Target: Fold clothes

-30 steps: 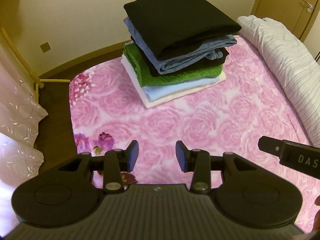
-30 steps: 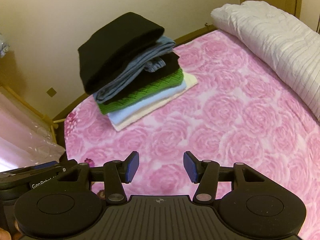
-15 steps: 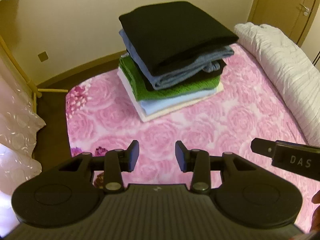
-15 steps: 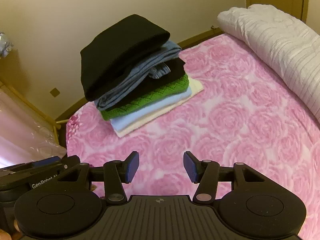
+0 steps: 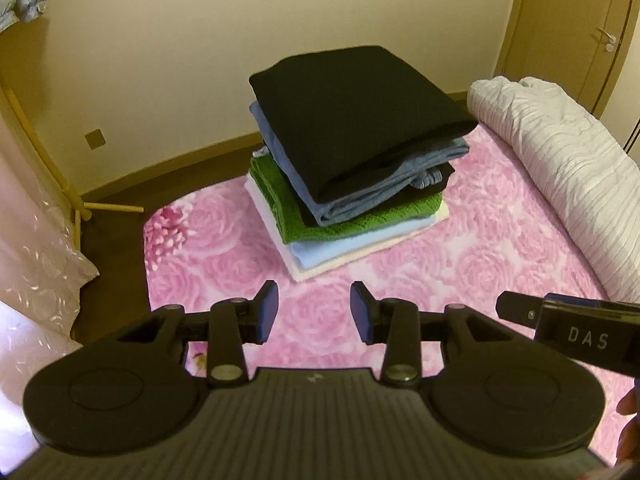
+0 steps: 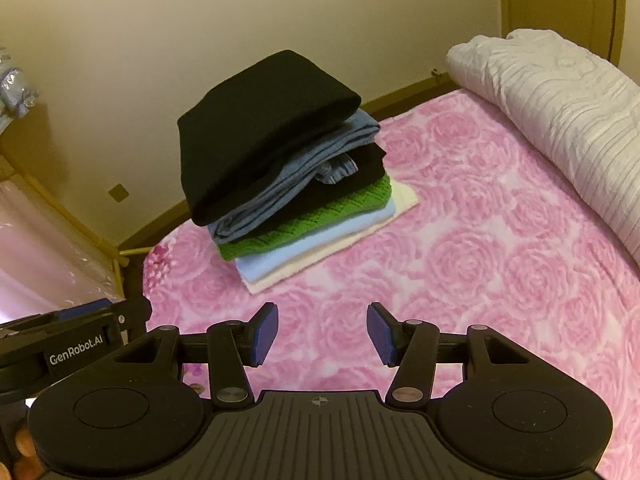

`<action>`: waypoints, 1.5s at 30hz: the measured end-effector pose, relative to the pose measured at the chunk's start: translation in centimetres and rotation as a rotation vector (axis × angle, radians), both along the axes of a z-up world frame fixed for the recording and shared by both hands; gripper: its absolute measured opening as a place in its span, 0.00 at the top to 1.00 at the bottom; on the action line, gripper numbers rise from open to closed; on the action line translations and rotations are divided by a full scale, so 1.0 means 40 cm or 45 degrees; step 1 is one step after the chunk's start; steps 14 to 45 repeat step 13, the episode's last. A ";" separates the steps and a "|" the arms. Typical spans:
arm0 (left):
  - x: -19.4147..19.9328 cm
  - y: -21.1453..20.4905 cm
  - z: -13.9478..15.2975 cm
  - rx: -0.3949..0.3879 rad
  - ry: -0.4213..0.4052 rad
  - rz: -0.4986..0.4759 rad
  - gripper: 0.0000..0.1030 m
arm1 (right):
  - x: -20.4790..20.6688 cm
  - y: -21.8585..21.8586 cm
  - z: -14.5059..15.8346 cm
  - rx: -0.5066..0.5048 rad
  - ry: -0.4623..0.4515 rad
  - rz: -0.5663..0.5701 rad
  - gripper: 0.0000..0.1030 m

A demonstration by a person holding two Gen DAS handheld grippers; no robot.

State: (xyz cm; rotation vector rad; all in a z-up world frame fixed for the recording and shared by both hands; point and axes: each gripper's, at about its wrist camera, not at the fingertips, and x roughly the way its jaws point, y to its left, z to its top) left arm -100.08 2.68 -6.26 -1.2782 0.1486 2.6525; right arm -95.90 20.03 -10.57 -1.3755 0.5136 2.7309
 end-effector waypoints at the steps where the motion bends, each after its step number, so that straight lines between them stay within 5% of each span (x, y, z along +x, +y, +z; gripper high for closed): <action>1: 0.002 -0.001 0.004 0.000 0.011 0.002 0.66 | 0.001 -0.003 0.003 0.001 0.002 0.001 0.49; 45: 0.021 -0.041 0.047 0.015 0.033 0.023 0.65 | 0.030 -0.048 0.049 0.017 0.041 0.000 0.49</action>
